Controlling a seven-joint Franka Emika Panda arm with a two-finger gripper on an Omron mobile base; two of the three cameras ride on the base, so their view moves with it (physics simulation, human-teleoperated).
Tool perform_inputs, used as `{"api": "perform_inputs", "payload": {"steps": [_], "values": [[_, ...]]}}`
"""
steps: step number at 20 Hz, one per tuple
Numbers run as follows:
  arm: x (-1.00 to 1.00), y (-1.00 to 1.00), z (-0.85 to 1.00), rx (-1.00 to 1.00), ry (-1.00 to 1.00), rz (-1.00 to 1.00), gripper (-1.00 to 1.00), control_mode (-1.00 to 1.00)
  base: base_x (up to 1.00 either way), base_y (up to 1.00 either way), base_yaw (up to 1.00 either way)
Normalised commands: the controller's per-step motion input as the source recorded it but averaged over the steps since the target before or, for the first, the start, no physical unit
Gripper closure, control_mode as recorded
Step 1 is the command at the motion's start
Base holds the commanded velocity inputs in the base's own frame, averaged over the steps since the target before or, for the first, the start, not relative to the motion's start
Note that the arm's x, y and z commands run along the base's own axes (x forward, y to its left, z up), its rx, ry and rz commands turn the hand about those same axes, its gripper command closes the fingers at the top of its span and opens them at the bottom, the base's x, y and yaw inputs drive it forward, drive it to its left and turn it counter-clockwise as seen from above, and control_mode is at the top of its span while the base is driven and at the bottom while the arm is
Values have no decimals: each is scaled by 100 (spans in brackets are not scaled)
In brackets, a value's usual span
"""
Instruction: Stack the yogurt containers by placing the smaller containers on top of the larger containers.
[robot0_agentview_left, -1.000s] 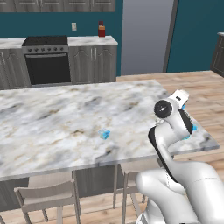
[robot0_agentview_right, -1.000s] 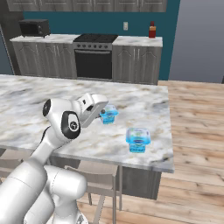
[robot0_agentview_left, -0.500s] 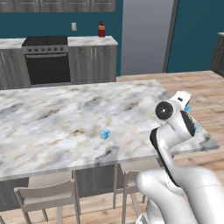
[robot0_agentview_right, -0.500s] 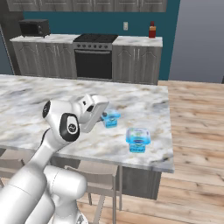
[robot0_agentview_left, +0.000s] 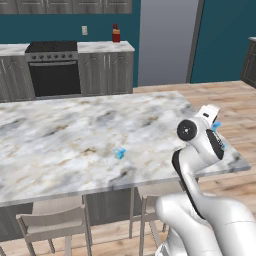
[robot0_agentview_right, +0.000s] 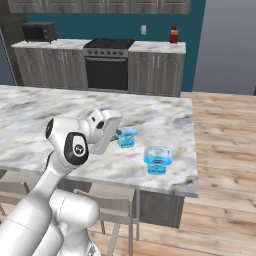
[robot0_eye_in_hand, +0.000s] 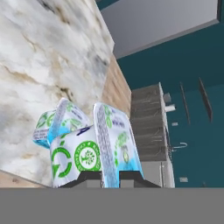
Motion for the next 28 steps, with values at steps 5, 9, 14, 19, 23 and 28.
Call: {"api": "perform_inputs", "payload": {"steps": [5, 9, 14, 19, 23, 28], "values": [[-2, -9, 0, -5, 0, 0, 100, -100, 0, 0, 0], [-2, -13, 0, -5, 0, 0, 100, -100, 0, 0, 0], [-5, -17, 0, -4, 2, 0, 100, -100, 0, 0, 0], [-6, -18, 0, -4, 4, 0, 100, -100, 0, 0, 0], [-4, -14, -7, -2, 1, 0, 100, -100, 0, 0, 0], [-3, -7, -20, 0, 0, 0, 100, -100, 0, 0, 0]]}}
